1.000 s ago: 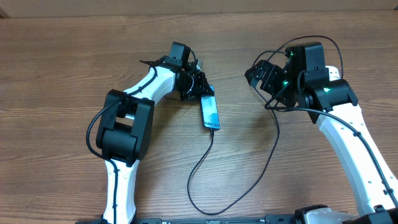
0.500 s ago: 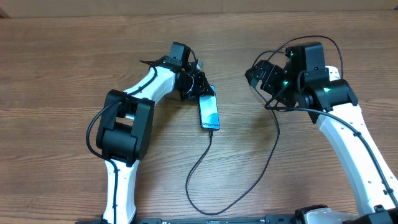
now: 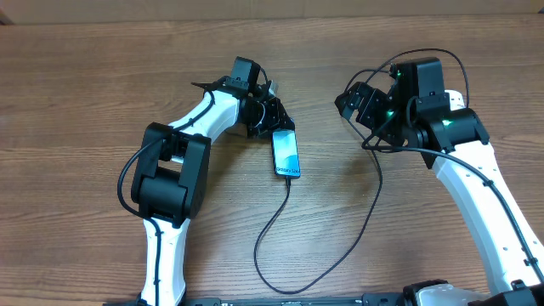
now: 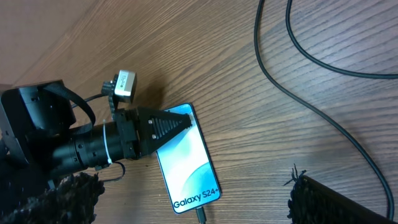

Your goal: Plug charger to phone and switch on socket

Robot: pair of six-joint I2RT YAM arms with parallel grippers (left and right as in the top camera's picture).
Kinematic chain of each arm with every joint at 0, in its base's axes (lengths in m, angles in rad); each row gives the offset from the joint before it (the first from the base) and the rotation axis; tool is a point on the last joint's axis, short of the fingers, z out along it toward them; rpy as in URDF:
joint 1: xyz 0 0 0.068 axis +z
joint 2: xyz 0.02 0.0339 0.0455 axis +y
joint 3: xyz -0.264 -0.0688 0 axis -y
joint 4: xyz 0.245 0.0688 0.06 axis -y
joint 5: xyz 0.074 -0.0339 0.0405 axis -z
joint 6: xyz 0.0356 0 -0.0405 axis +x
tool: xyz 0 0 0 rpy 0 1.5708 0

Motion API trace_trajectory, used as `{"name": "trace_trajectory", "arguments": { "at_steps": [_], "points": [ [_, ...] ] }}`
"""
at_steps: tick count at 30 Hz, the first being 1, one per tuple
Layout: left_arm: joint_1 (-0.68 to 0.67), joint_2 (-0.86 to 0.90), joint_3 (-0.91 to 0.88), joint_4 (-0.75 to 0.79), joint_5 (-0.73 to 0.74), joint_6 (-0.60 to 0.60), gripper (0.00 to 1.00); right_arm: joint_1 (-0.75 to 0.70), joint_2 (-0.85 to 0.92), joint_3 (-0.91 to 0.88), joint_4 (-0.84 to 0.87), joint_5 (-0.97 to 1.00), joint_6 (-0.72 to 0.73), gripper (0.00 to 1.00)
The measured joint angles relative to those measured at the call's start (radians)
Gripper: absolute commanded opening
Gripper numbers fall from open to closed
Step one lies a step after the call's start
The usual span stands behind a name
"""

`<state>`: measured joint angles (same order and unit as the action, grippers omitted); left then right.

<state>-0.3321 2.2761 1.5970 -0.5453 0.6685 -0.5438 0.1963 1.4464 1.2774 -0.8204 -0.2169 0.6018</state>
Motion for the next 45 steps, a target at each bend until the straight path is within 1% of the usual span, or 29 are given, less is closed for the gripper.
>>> {"name": "trace_trajectory", "arguments": {
  "at_steps": [2, 4, 9, 14, 19, 20, 22, 34, 45],
  "points": [
    [0.000, -0.002, 0.000, 0.000, 0.002, 0.000, 0.37, 0.000, 0.000, 0.000, 0.000, 0.000, 0.000, 1.00],
    [0.000, -0.002, 0.000, 0.000, 0.004, -0.001, 0.42, 0.000, 0.000, 0.000, -0.002, 0.000, 0.000, 1.00],
    [0.000, -0.005, 0.001, -0.004, 0.008, 0.000, 0.44, 0.000, 0.000, 0.000, -0.002, 0.000, 0.000, 1.00],
    [0.000, -0.011, 0.002, -0.018, 0.007, 0.000, 0.58, 0.000, 0.000, 0.000, -0.002, 0.000, 0.000, 1.00],
    [0.000, -0.026, 0.008, -0.033, 0.005, 0.001, 0.89, 0.000, 0.000, 0.000, -0.002, 0.000, 0.000, 1.00],
    [0.000, -0.030, 0.009, -0.035, 0.001, 0.001, 0.94, 0.000, 0.000, 0.000, -0.002, 0.000, 0.000, 1.00],
    [-0.002, -0.035, 0.014, -0.039, -0.002, 0.001, 1.00, 0.000, 0.000, 0.000, -0.002, 0.000, 0.000, 1.00],
    [-0.002, -0.043, 0.021, -0.075, -0.036, -0.001, 1.00, 0.000, 0.000, 0.000, -0.002, 0.000, 0.000, 1.00],
    [-0.002, -0.057, 0.028, -0.135, -0.127, -0.001, 1.00, 0.000, 0.000, 0.000, -0.002, 0.007, 0.000, 1.00]
  ]
}}
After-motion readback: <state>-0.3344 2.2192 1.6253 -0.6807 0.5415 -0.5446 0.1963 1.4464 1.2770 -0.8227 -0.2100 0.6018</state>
